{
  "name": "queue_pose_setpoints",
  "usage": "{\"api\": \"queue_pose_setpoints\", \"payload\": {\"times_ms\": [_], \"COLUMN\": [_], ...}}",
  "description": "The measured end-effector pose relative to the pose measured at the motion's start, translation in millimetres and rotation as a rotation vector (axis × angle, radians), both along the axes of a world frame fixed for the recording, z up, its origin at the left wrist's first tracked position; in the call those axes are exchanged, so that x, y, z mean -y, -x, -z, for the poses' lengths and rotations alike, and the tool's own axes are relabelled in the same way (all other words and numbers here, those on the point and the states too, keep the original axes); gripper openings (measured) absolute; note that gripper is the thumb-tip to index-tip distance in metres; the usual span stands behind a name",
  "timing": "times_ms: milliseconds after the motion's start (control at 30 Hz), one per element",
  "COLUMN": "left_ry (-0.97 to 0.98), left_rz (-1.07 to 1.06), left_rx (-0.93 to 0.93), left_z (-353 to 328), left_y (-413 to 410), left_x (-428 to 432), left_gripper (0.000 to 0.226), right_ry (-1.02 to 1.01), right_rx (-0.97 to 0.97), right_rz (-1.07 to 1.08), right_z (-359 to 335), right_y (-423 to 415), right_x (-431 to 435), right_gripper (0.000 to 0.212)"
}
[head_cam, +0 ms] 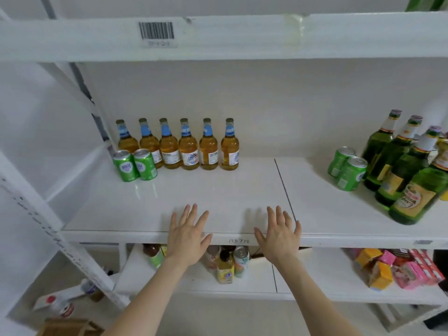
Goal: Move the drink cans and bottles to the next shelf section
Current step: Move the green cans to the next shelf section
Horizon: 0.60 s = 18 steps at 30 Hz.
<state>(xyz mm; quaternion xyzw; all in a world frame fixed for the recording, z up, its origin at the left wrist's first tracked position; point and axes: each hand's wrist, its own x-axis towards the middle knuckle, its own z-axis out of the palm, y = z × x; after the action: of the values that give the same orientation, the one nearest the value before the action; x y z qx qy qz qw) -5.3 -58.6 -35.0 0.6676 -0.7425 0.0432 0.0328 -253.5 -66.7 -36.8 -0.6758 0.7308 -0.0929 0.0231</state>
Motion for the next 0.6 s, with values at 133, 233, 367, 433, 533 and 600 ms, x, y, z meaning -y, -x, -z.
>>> {"api": "queue_pose_setpoints", "payload": {"times_ms": [133, 233, 367, 433, 533, 600], "left_ry": [-0.005, -0.022, -0.037, -0.032, -0.015, -0.012], "left_rz": [-0.053, -0.078, -0.108, -0.118, -0.155, -0.167], "left_rx": [-0.006, -0.004, 0.028, 0.034, 0.039, 0.034], "left_z": [0, -1, -3, -6, -11, -13], "left_y": [-48, -82, -126, -149, -187, -211], "left_x": [3, 12, 27, 34, 42, 46], "left_gripper": [0.066, 0.066, 0.066, 0.067, 0.067, 0.067], "right_ry": [-0.009, 0.006, 0.009, 0.007, -0.002, -0.014], "right_rx": [-0.003, -0.003, -0.002, -0.001, -0.007, -0.010], "right_rz": [-0.055, -0.074, -0.065, -0.068, -0.093, -0.102], "right_z": [0, -2, -1, -4, -8, -12], "right_y": [-45, -75, -113, -135, -174, -200], "right_x": [12, 25, 44, 55, 65, 69], "right_gripper": [0.073, 0.074, 0.075, 0.075, 0.075, 0.075]}}
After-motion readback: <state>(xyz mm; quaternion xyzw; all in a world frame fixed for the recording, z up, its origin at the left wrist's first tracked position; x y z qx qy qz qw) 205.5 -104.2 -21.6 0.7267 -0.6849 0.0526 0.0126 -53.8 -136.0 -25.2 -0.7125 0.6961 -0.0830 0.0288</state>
